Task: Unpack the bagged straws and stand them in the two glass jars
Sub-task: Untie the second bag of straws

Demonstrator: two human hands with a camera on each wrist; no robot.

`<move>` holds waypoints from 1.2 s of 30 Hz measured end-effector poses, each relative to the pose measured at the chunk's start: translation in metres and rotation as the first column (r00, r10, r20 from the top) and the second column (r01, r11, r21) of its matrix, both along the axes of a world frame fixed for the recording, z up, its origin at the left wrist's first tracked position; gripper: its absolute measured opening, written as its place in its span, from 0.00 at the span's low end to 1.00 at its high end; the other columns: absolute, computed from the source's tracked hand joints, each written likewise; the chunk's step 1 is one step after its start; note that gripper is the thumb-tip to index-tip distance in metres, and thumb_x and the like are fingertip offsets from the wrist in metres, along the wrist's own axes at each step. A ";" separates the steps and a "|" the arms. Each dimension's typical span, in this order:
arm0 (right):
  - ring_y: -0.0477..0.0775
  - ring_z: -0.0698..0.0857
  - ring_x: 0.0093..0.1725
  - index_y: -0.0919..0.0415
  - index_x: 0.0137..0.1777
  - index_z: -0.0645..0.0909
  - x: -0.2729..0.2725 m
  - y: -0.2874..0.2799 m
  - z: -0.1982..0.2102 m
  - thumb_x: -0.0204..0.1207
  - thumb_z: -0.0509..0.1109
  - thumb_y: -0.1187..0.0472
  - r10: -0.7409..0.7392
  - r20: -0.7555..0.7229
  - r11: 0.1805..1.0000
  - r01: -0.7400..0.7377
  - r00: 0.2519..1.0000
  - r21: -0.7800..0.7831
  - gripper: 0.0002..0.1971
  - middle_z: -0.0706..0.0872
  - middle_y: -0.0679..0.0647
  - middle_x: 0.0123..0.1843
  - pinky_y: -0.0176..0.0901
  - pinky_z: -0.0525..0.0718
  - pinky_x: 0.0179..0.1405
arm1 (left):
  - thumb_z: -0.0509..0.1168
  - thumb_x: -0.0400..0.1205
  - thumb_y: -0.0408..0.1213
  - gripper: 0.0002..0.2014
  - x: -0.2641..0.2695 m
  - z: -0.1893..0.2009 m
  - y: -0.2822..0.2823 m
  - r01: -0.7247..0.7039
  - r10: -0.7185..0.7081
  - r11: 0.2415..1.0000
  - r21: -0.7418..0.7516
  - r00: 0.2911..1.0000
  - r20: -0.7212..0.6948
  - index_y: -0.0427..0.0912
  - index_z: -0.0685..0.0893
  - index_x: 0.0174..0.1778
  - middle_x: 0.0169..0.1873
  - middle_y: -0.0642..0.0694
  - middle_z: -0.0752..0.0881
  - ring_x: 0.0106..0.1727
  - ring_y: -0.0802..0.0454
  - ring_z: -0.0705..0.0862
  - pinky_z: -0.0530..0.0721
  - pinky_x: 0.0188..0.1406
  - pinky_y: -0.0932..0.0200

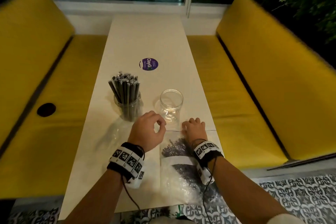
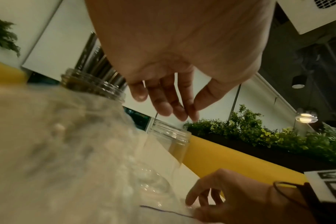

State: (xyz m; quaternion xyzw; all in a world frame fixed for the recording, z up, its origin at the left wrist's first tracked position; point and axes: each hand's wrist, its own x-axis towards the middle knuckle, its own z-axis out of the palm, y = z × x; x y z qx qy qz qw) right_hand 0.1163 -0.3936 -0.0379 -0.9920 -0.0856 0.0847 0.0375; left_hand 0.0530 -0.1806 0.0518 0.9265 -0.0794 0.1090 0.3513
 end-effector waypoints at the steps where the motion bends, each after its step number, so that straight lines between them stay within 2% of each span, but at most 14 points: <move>1: 0.62 0.78 0.68 0.53 0.64 0.87 0.000 -0.002 0.001 0.88 0.63 0.54 0.004 0.016 1.000 -0.004 1.000 0.000 0.13 0.86 0.54 0.64 0.58 0.74 0.67 | 0.72 0.81 0.39 0.03 0.001 -0.002 -0.010 0.008 -0.008 1.000 0.001 0.996 -0.089 0.50 0.89 0.43 0.41 0.60 0.86 0.35 0.65 0.78 0.73 0.41 0.70; 5: 0.61 0.80 0.63 0.51 0.55 0.90 -0.001 -0.007 0.019 0.85 0.67 0.50 -0.005 0.101 0.997 -0.002 0.995 0.075 0.10 0.89 0.51 0.57 0.58 0.74 0.64 | 0.70 0.87 0.46 0.08 0.006 -0.011 -0.039 -0.061 0.053 0.998 -0.013 0.931 -0.361 0.50 0.88 0.44 0.35 0.56 0.89 0.37 0.59 0.86 0.79 0.36 0.65; 8: 0.58 0.84 0.57 0.53 0.51 0.90 -0.004 -0.009 0.050 0.83 0.71 0.48 0.001 0.101 0.976 -0.023 0.995 0.215 0.10 0.89 0.52 0.53 0.56 0.81 0.61 | 0.69 0.89 0.49 0.15 0.012 -0.013 -0.048 -0.195 0.135 0.977 -0.083 0.875 -0.464 0.45 0.89 0.42 0.34 0.50 0.90 0.38 0.51 0.89 0.80 0.34 0.66; 10: 0.56 0.87 0.51 0.55 0.49 0.90 -0.008 -0.010 0.075 0.82 0.75 0.48 -0.012 0.052 0.942 -0.006 0.999 0.334 0.10 0.89 0.52 0.50 0.53 0.88 0.54 | 0.66 0.90 0.53 0.21 0.016 -0.009 -0.051 -0.285 0.178 0.949 -0.137 0.840 -0.513 0.40 0.91 0.43 0.35 0.46 0.93 0.39 0.46 0.92 0.88 0.39 0.58; 12: 0.53 0.88 0.47 0.54 0.47 0.90 -0.016 -0.011 0.094 0.81 0.78 0.49 -0.024 0.011 0.917 0.017 1.000 0.398 0.09 0.91 0.51 0.46 0.51 0.90 0.50 | 0.66 0.90 0.56 0.23 0.019 -0.003 -0.052 -0.356 0.198 0.914 -0.197 0.812 -0.550 0.39 0.91 0.44 0.36 0.46 0.94 0.35 0.49 0.93 0.90 0.39 0.56; 14: 0.51 0.89 0.44 0.53 0.44 0.89 -0.028 -0.010 0.108 0.78 0.80 0.50 -0.048 -0.056 0.885 0.068 0.997 0.461 0.08 0.92 0.49 0.43 0.47 0.90 0.48 | 0.67 0.90 0.51 0.18 0.017 0.005 -0.054 -0.400 0.157 0.866 -0.301 0.788 -0.595 0.39 0.91 0.46 0.37 0.44 0.95 0.27 0.53 0.90 0.87 0.29 0.59; 16: 0.50 0.88 0.42 0.52 0.40 0.86 -0.043 -0.008 0.116 0.77 0.82 0.52 -0.065 -0.130 0.833 0.126 0.989 0.539 0.09 0.91 0.49 0.41 0.43 0.87 0.45 | 0.67 0.91 0.40 0.11 0.011 0.012 -0.055 -0.420 0.078 0.797 -0.434 0.784 -0.615 0.38 0.90 0.49 0.39 0.39 0.94 0.27 0.49 0.88 0.86 0.25 0.56; 18: 0.50 0.87 0.42 0.55 0.42 0.84 -0.062 -0.002 0.122 0.77 0.82 0.52 -0.070 -0.194 0.778 0.175 0.978 0.604 0.11 0.91 0.51 0.42 0.40 0.84 0.42 | 0.65 0.91 0.34 0.11 0.005 0.017 -0.055 -0.378 0.043 0.792 -0.480 0.818 -0.574 0.37 0.90 0.48 0.37 0.40 0.94 0.27 0.47 0.88 0.87 0.26 0.55; 21: 0.49 0.86 0.39 0.57 0.48 0.82 -0.087 0.006 0.126 0.77 0.81 0.48 -0.030 -0.321 0.783 0.222 0.946 0.581 0.15 0.90 0.52 0.44 0.38 0.81 0.37 | 0.62 0.91 0.33 0.14 -0.004 0.017 -0.053 -0.209 -0.003 0.898 -0.388 0.877 -0.481 0.37 0.90 0.43 0.35 0.46 0.92 0.34 0.55 0.89 0.83 0.34 0.69; 23: 0.51 0.89 0.32 0.59 0.51 0.81 -0.092 0.007 0.131 0.82 0.76 0.44 0.013 -0.465 0.791 0.275 0.885 0.546 0.17 0.93 0.57 0.42 0.41 0.84 0.28 | 0.60 0.92 0.35 0.15 -0.010 0.017 -0.048 -0.110 -0.073 0.938 -0.330 0.865 -0.497 0.38 0.89 0.44 0.37 0.46 0.91 0.38 0.51 0.89 0.81 0.35 0.70; 25: 0.53 0.91 0.27 0.63 0.52 0.82 -0.091 0.006 0.138 0.85 0.70 0.41 0.022 -0.552 0.777 0.334 0.833 0.534 0.22 0.95 0.60 0.40 0.40 0.81 0.19 | 0.60 0.93 0.35 0.15 -0.017 0.016 -0.043 -0.057 -0.135 0.940 -0.337 0.845 -0.518 0.39 0.89 0.45 0.34 0.47 0.90 0.33 0.50 0.90 0.80 0.29 0.69; 29: 0.48 0.86 0.22 0.61 0.52 0.82 -0.080 0.005 0.144 0.81 0.73 0.37 -0.054 -0.379 0.778 0.277 0.924 0.564 0.24 0.94 0.55 0.39 0.34 0.76 0.17 | 0.66 0.91 0.34 0.09 -0.020 0.020 -0.032 -0.058 -0.199 0.887 -0.457 0.847 -0.493 0.39 0.90 0.49 0.32 0.43 0.93 0.30 0.47 0.92 0.92 0.33 0.55; 32: 0.51 0.83 0.25 0.59 0.54 0.81 -0.076 0.005 0.144 0.83 0.74 0.44 0.035 -0.371 0.717 0.235 0.928 0.656 0.17 0.92 0.58 0.40 0.34 0.77 0.20 | 0.68 0.91 0.36 0.09 -0.018 0.020 -0.024 -0.079 -0.249 0.829 -0.553 0.833 -0.493 0.35 0.89 0.50 0.34 0.39 0.92 0.33 0.42 0.92 0.96 0.41 0.42; 36: 0.61 0.80 0.22 0.65 0.48 0.78 -0.079 0.008 0.146 0.89 0.69 0.55 0.074 -0.403 0.629 0.271 0.912 0.728 0.13 0.89 0.68 0.33 0.43 0.76 0.19 | 0.64 0.93 0.39 0.12 -0.020 0.020 -0.021 -0.063 -0.285 0.804 -0.591 0.832 -0.476 0.33 0.85 0.50 0.34 0.41 0.88 0.33 0.47 0.91 0.92 0.39 0.47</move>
